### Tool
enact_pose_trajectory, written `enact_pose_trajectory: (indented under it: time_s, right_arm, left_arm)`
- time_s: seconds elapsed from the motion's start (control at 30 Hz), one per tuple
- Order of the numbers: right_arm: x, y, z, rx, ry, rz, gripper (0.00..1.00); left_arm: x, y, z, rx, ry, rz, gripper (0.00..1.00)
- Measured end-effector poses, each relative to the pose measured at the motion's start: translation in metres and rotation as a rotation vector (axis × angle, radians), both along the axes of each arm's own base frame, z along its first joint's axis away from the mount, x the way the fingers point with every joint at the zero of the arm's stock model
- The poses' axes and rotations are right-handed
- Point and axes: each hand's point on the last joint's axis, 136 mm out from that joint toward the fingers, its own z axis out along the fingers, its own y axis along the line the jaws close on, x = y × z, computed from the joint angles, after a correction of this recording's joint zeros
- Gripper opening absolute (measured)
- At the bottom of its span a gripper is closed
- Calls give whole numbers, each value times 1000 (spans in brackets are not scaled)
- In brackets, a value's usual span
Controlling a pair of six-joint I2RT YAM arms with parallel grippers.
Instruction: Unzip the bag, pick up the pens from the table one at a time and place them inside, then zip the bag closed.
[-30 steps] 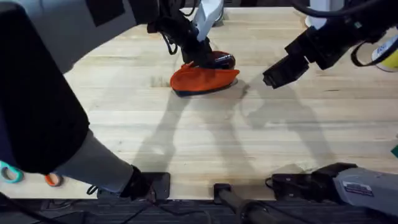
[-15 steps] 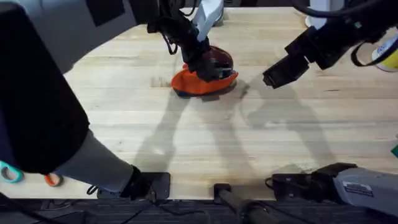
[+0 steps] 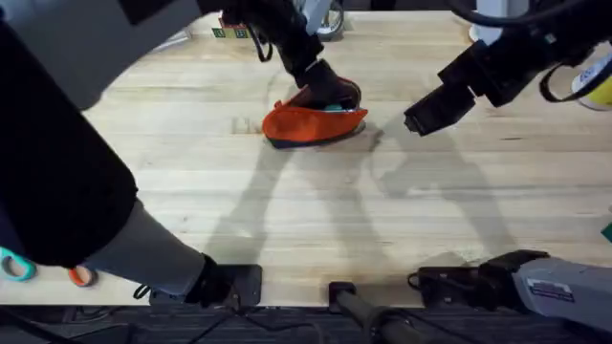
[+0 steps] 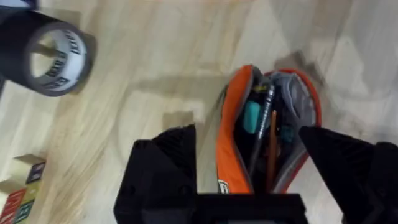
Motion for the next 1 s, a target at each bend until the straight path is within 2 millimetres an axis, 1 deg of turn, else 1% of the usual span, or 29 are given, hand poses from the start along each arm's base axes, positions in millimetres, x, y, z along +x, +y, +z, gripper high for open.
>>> enact_pose_trajectory:
  time_s: [0.13, 0.47, 0.57, 0.83, 1.0]
  right_arm:
    - [0, 0, 0, 0, 0, 0, 997]
    - [0, 0, 0, 0, 0, 0, 998]
    - [0, 0, 0, 0, 0, 0, 998]
    - [0, 0, 0, 0, 0, 0, 998]
    - [0, 0, 0, 0, 0, 0, 998]
  left_arm:
    - [3, 0, 16, -3, 0, 25, 995]
    - [-13, 8, 41, 27, 71, 46, 995]
    - [-14, 8, 47, 26, 74, 52, 996]
    - [-14, 9, 47, 20, 96, 84, 995]
    - [-20, 11, 45, 26, 140, 108, 995]
